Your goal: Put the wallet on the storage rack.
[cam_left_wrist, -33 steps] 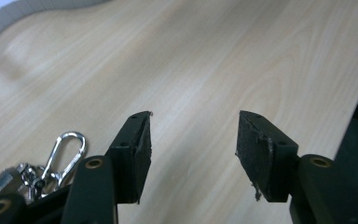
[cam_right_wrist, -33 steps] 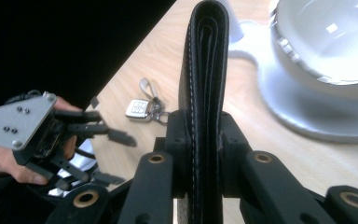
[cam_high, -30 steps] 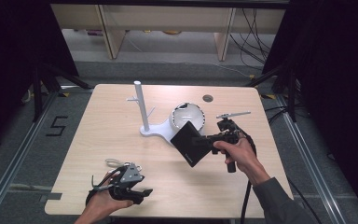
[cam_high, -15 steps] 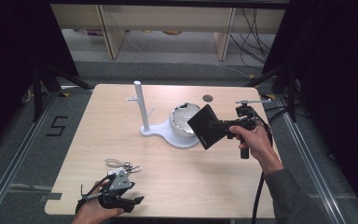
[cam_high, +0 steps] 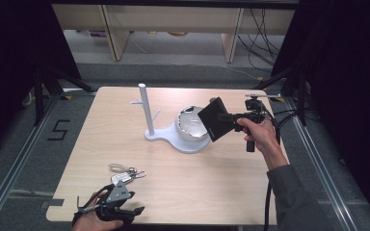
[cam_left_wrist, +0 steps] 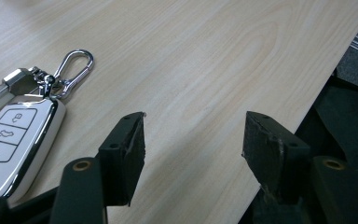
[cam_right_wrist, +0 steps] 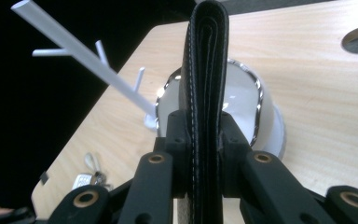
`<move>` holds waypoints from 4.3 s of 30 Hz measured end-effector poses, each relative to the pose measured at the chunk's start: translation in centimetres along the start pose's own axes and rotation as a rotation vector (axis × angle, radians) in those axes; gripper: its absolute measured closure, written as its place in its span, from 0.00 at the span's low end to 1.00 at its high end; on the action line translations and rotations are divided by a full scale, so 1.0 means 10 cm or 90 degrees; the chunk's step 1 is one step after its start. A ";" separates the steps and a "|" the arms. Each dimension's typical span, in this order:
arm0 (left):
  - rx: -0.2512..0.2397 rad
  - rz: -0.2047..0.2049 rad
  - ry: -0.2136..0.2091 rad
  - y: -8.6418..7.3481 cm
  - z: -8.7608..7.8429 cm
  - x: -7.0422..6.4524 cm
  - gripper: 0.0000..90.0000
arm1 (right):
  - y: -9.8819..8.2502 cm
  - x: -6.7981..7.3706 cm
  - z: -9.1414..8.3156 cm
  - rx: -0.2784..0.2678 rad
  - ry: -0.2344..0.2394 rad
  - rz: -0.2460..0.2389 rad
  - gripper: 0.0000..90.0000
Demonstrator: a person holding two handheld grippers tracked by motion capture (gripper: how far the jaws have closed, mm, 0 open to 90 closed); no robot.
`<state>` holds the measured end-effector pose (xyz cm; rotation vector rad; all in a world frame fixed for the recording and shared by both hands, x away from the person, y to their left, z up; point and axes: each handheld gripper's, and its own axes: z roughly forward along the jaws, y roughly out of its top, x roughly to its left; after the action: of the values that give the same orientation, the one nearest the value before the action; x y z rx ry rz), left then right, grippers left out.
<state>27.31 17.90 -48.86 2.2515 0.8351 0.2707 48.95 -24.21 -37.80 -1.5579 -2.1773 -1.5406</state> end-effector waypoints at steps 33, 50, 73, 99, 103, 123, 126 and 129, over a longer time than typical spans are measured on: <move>0.003 -0.014 -0.002 -0.04 -0.02 0.02 0.43 | 0.15 -0.10 0.55 0.012 -0.047 0.058 0.87; 0.015 -0.005 -0.005 -0.05 0.02 0.02 0.43 | 0.12 -0.11 0.59 0.000 -0.039 0.103 0.87; 0.028 0.009 -0.010 -0.05 0.04 0.00 0.43 | -0.03 -0.11 0.72 -0.032 -0.050 0.128 0.85; 0.042 0.020 -0.016 -0.07 0.08 -0.03 0.43 | -0.02 0.06 0.77 -0.039 -0.130 0.030 0.85; 0.041 0.016 -0.022 -0.07 0.07 -0.03 0.43 | 0.01 0.10 0.76 -0.003 -0.127 0.055 0.77; 0.057 0.026 -0.031 -0.07 0.09 -0.04 0.44 | -0.06 0.09 0.64 -0.007 -0.115 0.037 0.87; 0.056 0.025 -0.027 -0.07 0.09 -0.04 0.44 | -0.09 0.07 0.64 -0.017 -0.111 0.037 0.87; 0.056 0.024 -0.030 -0.07 0.09 -0.05 0.44 | -0.09 0.10 0.65 -0.015 -0.123 0.033 0.87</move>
<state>26.99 17.48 -50.02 2.3483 0.7940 0.2020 50.80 -18.79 -41.10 -1.8270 -2.1996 -1.4616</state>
